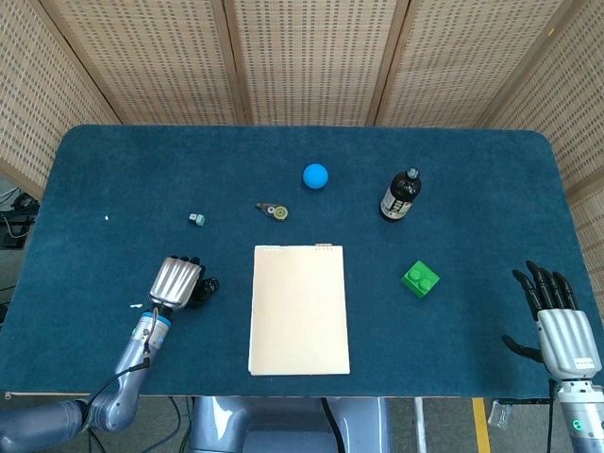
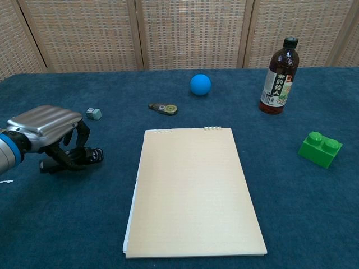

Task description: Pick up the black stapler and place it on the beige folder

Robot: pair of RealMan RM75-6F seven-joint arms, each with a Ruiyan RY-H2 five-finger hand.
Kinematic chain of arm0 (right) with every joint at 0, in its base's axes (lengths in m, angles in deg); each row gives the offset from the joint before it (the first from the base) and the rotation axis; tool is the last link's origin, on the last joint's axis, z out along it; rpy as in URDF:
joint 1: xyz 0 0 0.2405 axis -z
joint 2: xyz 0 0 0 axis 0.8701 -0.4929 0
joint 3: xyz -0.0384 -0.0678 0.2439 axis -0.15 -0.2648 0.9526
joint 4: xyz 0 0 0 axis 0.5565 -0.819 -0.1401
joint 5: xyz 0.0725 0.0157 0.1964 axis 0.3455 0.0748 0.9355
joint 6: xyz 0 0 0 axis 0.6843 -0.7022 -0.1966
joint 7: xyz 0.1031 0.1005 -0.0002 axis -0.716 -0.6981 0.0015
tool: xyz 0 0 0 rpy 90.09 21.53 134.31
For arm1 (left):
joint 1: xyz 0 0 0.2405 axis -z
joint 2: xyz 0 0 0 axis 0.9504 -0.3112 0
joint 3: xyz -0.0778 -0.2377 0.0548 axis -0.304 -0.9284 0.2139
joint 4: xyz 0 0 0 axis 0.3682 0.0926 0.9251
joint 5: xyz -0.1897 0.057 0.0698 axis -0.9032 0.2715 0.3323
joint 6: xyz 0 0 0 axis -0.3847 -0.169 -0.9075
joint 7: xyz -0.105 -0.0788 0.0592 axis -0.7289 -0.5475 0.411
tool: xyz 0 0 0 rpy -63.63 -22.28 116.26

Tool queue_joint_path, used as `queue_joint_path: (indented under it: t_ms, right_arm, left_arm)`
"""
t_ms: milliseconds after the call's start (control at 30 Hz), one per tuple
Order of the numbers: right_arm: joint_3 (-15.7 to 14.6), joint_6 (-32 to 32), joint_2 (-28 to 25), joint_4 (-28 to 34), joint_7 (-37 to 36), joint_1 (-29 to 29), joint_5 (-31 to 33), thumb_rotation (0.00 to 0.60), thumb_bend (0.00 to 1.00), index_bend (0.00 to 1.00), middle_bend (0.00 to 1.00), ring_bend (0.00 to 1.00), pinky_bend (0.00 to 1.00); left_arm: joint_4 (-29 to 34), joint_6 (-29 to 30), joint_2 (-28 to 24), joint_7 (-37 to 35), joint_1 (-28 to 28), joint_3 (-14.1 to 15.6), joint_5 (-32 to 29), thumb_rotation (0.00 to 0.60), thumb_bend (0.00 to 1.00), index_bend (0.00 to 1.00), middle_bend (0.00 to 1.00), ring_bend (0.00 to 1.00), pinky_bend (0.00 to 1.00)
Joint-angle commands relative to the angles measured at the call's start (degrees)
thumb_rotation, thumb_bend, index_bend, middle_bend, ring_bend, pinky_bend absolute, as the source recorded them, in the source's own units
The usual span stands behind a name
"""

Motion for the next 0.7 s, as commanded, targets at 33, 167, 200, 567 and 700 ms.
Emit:
queue_joint_path:
  t_ms: [33, 167, 200, 567, 700]
  right_arm:
    - [0.0, 0.1, 0.0, -0.1, -0.1, 0.0, 0.1, 0.600, 0.14, 0.12, 0.00, 0.00, 0.00]
    - [0.1, 0.0, -0.1, -0.1, -0.4, 0.0, 0.1, 0.600, 0.14, 0.13, 0.00, 0.00, 0.00]
    - [0.1, 0.0, -0.1, -0.1, -0.5, 0.0, 0.2, 0.600, 0.14, 0.13, 0.00, 0.00, 0.00]
    - [0.4, 0.4, -0.7, -0.2, -2.9, 0.0, 1.0, 0.600, 0.14, 0.13, 0.00, 0.00, 0.00]
    - [0.8, 0.1, -0.8, -0.7, -4.4, 0.0, 1.2, 0.600, 0.14, 0.13, 0.00, 0.00, 0.00]
  left_arm:
    - [-0.9, 2.8, 1.2, -2.1, 1.0, 0.7, 5.8, 0.600, 0.57, 0.80, 0.54, 0.56, 0.57]
    - [1.9, 2.6, 0.2, -0.2, 2.5, 0.3, 7.7, 0.600, 0.57, 0.81, 0.54, 0.56, 0.58]
    - [3.0, 2.4, 0.0, 0.6, 3.3, 0.0, 8.3, 0.600, 0.57, 0.81, 0.54, 0.56, 0.58]
    - [4.8, -3.3, 1.8, 7.2, 10.9, -1.0, 13.2, 0.600, 0.56, 0.81, 0.54, 0.56, 0.56]
    - [4.2, -5.2, 3.9, 10.7, 13.1, -1.0, 13.1, 0.600, 0.54, 0.81, 0.54, 0.56, 0.56]
